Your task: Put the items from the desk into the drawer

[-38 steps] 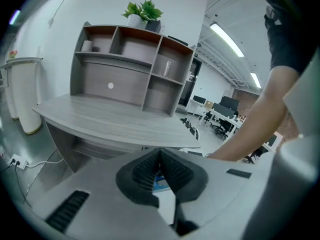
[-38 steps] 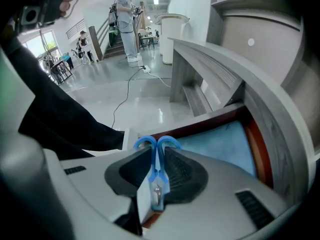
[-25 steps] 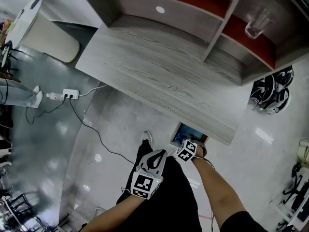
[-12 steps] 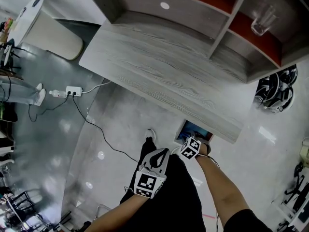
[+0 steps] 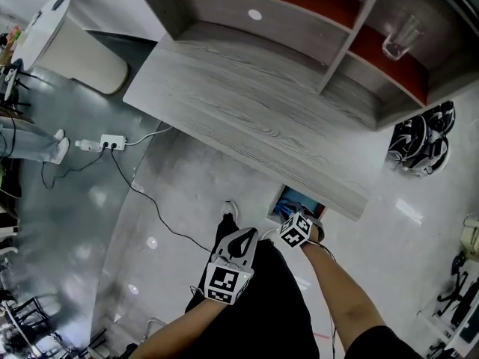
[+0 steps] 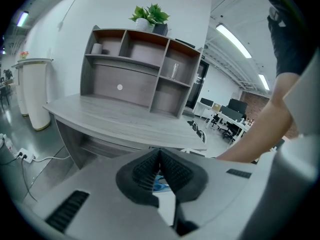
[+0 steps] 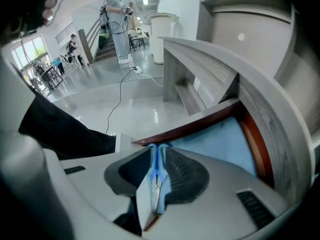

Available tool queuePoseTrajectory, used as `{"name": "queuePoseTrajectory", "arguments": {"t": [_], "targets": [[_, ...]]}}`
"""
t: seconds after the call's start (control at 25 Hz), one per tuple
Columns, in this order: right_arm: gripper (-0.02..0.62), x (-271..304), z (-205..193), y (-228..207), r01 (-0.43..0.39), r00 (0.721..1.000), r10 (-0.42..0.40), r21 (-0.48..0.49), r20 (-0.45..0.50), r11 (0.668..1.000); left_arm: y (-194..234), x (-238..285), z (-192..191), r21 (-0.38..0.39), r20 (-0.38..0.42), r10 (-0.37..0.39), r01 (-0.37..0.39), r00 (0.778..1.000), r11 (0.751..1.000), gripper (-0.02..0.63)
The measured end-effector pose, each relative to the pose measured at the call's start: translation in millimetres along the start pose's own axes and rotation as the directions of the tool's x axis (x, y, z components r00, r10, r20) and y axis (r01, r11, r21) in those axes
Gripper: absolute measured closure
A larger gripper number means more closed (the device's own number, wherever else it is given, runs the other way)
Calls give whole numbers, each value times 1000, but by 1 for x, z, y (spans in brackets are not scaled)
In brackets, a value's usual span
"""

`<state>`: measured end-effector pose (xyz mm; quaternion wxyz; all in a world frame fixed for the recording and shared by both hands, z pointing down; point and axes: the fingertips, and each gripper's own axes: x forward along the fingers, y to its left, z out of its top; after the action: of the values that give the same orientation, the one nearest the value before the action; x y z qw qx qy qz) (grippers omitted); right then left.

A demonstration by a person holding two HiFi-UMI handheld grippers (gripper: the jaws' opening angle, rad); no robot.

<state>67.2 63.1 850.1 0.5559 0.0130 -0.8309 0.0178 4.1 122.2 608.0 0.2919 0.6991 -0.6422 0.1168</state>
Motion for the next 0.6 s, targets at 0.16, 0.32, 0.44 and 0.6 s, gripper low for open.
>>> {"name": "queuePoseTrajectory", "arguments": {"t": [0.16,0.32,0.44,0.6], "targets": [[494,-24,15,8,17,998,-17,13,53,1000,-2,-5,0,-9,-5,-12,12,1000,1000,592],[495,-51,28,10,40,993,-46,57,112,998,-10,-6,1,1,-14,-41,41,999,999,592],[495,-75,35,3,62,982,-84,131,167,989,-14,-4,6,15,-16,-60,60,998,998,592],[500,-109,39,-7,87,963,-142,233,229,969,-22,-1,16,29,-9,-78,78,997,997,592]]}}
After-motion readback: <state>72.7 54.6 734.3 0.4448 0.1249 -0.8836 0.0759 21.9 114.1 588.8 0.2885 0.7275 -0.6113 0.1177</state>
